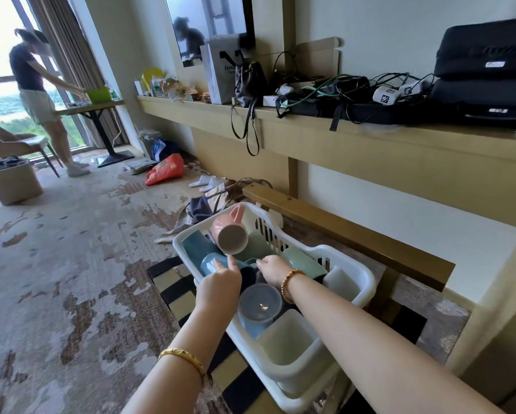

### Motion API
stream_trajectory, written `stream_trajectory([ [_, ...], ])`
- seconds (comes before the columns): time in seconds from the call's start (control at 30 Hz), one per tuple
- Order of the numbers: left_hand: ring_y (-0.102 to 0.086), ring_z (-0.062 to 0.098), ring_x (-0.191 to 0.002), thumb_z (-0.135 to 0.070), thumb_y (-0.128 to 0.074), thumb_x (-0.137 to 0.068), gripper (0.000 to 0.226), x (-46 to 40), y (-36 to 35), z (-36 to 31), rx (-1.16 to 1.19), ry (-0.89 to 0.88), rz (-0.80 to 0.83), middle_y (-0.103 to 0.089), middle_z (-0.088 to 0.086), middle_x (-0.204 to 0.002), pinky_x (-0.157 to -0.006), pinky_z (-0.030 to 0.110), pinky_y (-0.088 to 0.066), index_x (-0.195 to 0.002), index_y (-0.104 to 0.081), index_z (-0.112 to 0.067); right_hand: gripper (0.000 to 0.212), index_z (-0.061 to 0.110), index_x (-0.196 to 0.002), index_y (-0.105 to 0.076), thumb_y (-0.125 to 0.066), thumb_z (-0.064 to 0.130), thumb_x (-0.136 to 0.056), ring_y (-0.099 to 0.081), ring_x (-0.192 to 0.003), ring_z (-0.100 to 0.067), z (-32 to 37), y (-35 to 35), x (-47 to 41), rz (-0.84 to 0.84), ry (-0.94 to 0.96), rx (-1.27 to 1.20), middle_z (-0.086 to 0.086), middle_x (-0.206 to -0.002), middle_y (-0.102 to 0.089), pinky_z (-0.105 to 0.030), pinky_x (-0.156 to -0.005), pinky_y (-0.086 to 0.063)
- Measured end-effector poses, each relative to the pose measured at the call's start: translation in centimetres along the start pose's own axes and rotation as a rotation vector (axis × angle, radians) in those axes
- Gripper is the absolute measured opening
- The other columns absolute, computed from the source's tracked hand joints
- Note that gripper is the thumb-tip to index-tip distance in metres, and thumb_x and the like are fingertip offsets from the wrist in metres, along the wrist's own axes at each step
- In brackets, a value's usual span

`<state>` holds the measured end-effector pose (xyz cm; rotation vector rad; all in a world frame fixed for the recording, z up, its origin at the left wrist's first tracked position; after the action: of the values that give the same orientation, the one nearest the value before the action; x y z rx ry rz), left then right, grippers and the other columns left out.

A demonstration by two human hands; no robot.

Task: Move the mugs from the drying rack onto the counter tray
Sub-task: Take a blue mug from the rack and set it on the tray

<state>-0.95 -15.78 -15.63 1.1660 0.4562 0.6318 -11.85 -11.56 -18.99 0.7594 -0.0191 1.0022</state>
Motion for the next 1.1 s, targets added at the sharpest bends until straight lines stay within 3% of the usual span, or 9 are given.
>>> stream_trajectory([
  [0.07, -0.067, 0.024, -0.098, 0.002, -0.036, -0.092, 0.066, 0.1, 0.0, 0.5, 0.024, -0.019, -0.022, -0.027, 0.024, -0.150, -0.075, 0.029, -0.054, -0.149, -0.003, -0.008, 0.052, -0.001, -0.121, -0.052, -0.027, 0.040, -0.100, -0.050, -0.119, -0.030, -0.1, -0.2, 0.1, -0.008, -0.009, -0.071, -0.019, -0.125, -0.055, -0.036, -0.100, -0.038],
  [0.13, -0.067, 0.023, -0.098, 0.002, -0.037, -0.092, 0.068, 0.3, 0.2, 0.7, 0.046, -0.038, -0.079, -0.023, 0.023, -0.151, -0.077, 0.027, -0.053, -0.148, -0.001, -0.008, 0.058, 0.002, -0.130, -0.047, -0.026, 0.046, -0.099, -0.047, -0.125, -0.032, -0.3, -0.4, 0.2, -0.032, -0.029, -0.121, -0.018, -0.133, -0.052, -0.039, -0.105, -0.036],
  [0.3, -0.059, 0.022, -0.115, 0.001, -0.045, -0.090, 0.076, 0.7, 1.1, 1.4, 0.137, 0.020, -0.151, -0.017, 0.018, -0.155, -0.086, 0.025, -0.050, -0.149, 0.001, -0.013, 0.055, -0.003, -0.123, -0.052, -0.033, 0.042, -0.099, -0.052, -0.119, -0.034, -0.2, 0.5, 0.9, -0.106, -0.040, -0.289, -0.021, -0.127, -0.057, -0.038, -0.102, -0.041],
  [0.57, -0.056, 0.022, -0.119, -0.006, -0.048, -0.092, 0.074, 1.5, 4.5, 0.5, 0.305, -0.028, -0.257, -0.015, 0.012, -0.156, -0.091, 0.027, -0.049, -0.149, -0.003, -0.019, 0.042, -0.005, -0.128, -0.046, -0.038, 0.024, -0.099, -0.054, -0.117, -0.038, 0.4, 3.3, 3.0, -0.176, -0.065, -0.558, -0.024, -0.128, -0.054, -0.049, -0.100, -0.045],
  [0.67, -0.039, 0.026, -0.134, -0.019, -0.042, -0.097, 0.055, 2.2, 6.4, -0.8, 0.534, -0.096, -0.278, -0.018, 0.005, -0.156, -0.106, 0.035, -0.039, -0.148, -0.019, -0.024, 0.039, -0.006, -0.127, -0.046, -0.034, 0.019, -0.099, -0.053, -0.118, -0.038, -0.2, 5.5, 4.5, -0.296, -0.052, -0.626, -0.027, -0.128, -0.053, -0.049, -0.101, -0.044],
  [0.77, -0.034, 0.028, -0.137, -0.027, -0.041, -0.098, 0.045, 3.1, 9.7, -3.1, 0.730, -0.210, -0.376, -0.028, 0.008, -0.153, -0.109, 0.041, -0.035, -0.143, -0.035, -0.023, 0.036, -0.007, -0.124, -0.047, -0.036, 0.013, -0.096, -0.052, -0.118, -0.040, -1.5, 8.8, 7.0, -0.435, -0.054, -0.707, -0.027, -0.128, -0.052, -0.051, -0.101, -0.043],
  [0.87, -0.024, 0.026, -0.141, -0.035, -0.035, -0.099, 0.049, 3.2, 12.2, -5.9, 1.104, -0.185, -0.274, -0.026, 0.009, -0.153, -0.110, 0.035, -0.025, -0.145, -0.030, -0.019, 0.032, -0.010, -0.116, -0.051, -0.040, 0.008, -0.092, -0.055, -0.111, -0.042, -2.8, 12.7, 10.1, -0.557, -0.034, -0.731, -0.025, -0.114, -0.058, -0.052, -0.098, -0.045],
  [1.0, -0.048, 0.025, -0.124, -0.049, -0.042, -0.093, 0.074, 3.2, 14.7, -9.7, 1.410, -0.110, -0.102, -0.037, 0.009, -0.146, -0.093, 0.025, -0.040, -0.149, -0.001, -0.024, 0.022, -0.004, -0.097, -0.057, -0.042, 0.011, -0.091, -0.057, -0.088, -0.031, -3.8, 18.0, 15.0, -0.703, 0.012, -0.646, -0.019, -0.093, -0.057, -0.033, -0.080, -0.048],
  [1.1, -0.055, 0.022, -0.107, -0.053, -0.053, -0.086, 0.083, 3.9, 17.3, -12.2, 1.559, -0.126, -0.028, -0.043, 0.009, -0.139, -0.085, 0.029, -0.051, -0.149, -0.005, -0.027, 0.020, -0.001, -0.095, -0.057, -0.042, 0.012, -0.092, -0.057, -0.086, -0.031, -4.4, 21.5, 18.4, -0.773, 0.060, -0.635, -0.017, -0.092, -0.057, -0.033, -0.076, -0.048],
])
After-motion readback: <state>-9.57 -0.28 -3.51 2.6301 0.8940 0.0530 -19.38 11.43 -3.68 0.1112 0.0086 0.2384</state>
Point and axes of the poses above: each hand's wrist, its own x-axis away from the middle knuckle, its own y-axis out of the back of the hand, z = x × y, the point moved 8 cm from there along -x, towards the middle knuckle
